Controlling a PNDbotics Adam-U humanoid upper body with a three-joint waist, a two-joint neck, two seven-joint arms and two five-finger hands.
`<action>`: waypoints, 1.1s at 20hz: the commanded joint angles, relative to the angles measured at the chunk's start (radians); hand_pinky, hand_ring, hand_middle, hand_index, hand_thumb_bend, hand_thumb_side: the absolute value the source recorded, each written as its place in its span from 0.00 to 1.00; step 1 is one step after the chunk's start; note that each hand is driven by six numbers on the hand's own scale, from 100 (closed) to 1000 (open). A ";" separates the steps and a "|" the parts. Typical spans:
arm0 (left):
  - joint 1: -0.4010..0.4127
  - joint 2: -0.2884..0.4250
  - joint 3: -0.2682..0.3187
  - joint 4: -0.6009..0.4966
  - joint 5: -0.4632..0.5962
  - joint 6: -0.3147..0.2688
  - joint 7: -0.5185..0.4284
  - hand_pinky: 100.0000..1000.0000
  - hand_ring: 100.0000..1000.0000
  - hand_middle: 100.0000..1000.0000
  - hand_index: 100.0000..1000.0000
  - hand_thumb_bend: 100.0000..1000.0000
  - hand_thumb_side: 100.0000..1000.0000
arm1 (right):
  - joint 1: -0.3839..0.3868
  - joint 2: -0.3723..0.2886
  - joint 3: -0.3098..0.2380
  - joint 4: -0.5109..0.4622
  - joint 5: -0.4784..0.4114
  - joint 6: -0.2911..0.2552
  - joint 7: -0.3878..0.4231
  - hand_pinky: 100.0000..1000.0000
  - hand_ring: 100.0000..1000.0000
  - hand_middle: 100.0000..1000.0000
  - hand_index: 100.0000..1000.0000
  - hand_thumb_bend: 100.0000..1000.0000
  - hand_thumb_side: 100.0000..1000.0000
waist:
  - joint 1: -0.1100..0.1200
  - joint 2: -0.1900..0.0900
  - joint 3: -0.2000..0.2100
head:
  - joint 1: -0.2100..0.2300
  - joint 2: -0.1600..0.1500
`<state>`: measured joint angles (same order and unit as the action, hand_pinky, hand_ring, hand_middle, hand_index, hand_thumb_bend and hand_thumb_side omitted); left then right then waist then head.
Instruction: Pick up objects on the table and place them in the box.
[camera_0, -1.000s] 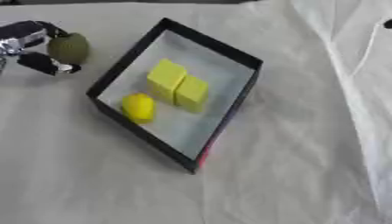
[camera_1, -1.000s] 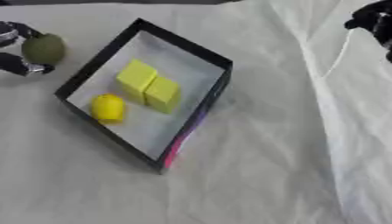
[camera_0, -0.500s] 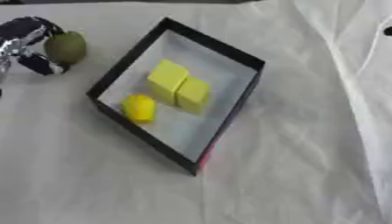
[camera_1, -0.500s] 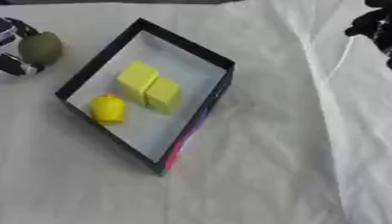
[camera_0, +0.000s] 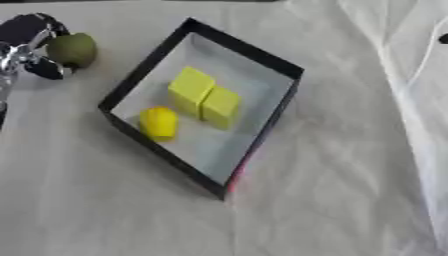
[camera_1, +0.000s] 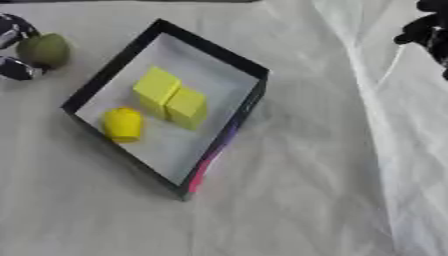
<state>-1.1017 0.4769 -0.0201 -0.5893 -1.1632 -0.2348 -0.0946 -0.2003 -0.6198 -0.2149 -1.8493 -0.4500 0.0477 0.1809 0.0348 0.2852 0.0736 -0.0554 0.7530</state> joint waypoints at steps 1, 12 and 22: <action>-0.027 0.030 -0.007 -0.040 0.020 -0.028 0.008 0.67 0.62 0.49 0.46 0.23 0.00 | 0.000 -0.023 -0.008 -0.006 -0.003 -0.004 0.002 0.96 0.65 0.56 0.78 0.00 0.62 | -0.014 -0.015 0.002 | -0.008 0.008; -0.023 0.111 -0.111 -0.279 0.153 -0.176 -0.079 0.66 0.61 0.46 0.41 0.41 0.00 | 0.018 -0.041 -0.015 -0.004 -0.020 -0.008 -0.002 0.96 0.65 0.56 0.78 0.00 0.60 | -0.004 -0.047 0.020 | -0.048 0.017; 0.005 0.183 -0.213 -0.699 0.491 -0.217 -0.227 0.66 0.60 0.44 0.41 0.37 0.00 | 0.025 -0.048 -0.019 -0.007 -0.028 -0.013 -0.006 0.96 0.65 0.56 0.78 0.00 0.59 | -0.002 -0.057 0.027 | -0.068 0.017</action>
<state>-1.0811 0.6172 -0.2301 -1.2229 -0.7211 -0.4518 -0.3049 -0.1694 -0.6293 -0.2217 -1.8459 -0.4710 0.0399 0.1758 0.0349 0.2673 0.0994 -0.1205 0.7707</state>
